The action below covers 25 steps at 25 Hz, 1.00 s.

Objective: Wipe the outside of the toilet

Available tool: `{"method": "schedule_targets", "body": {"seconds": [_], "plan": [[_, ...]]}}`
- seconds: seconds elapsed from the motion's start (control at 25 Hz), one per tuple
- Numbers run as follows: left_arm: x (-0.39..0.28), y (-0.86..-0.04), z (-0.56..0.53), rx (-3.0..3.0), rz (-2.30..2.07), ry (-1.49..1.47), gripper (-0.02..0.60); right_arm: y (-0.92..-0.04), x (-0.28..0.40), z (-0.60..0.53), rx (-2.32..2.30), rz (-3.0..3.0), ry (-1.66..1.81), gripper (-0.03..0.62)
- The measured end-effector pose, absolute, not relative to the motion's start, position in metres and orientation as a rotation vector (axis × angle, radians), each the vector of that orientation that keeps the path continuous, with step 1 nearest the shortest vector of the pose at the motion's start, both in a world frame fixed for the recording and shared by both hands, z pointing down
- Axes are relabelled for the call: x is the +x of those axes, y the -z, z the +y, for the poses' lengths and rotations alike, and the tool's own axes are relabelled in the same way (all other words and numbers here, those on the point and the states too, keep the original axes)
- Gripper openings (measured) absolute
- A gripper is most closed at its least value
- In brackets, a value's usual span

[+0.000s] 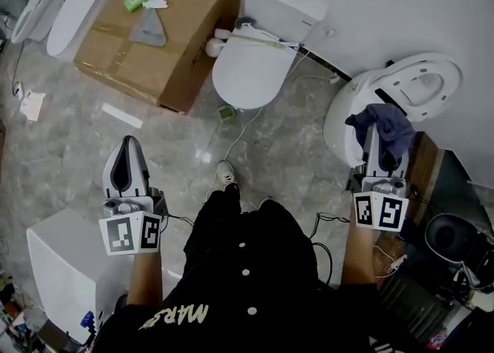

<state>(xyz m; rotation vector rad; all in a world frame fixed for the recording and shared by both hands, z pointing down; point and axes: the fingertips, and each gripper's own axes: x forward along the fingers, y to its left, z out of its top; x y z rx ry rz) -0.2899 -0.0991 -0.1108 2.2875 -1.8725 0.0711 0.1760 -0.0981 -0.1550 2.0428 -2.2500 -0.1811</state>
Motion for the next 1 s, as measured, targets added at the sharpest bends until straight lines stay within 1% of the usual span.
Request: {"method": "schedule_targets", "body": {"seconds": [0.36, 0.88, 1.0], "plan": [[-0.29, 0.148, -0.132, 2.427, -1.849, -0.014, 0.009, 0.181, 0.159, -0.104, 2.08, -2.242, 0.236, 0.129], [-0.28, 0.164, -0.135, 2.384, -1.951, 0.061, 0.009, 0.199, 0.164, -0.125, 2.029, -2.344, 0.337, 0.129], [-0.278, 0.168, -0.135, 2.358, -2.013, 0.081, 0.009, 0.202, 0.174, -0.13, 2.018, -2.372, 0.346, 0.129]]}}
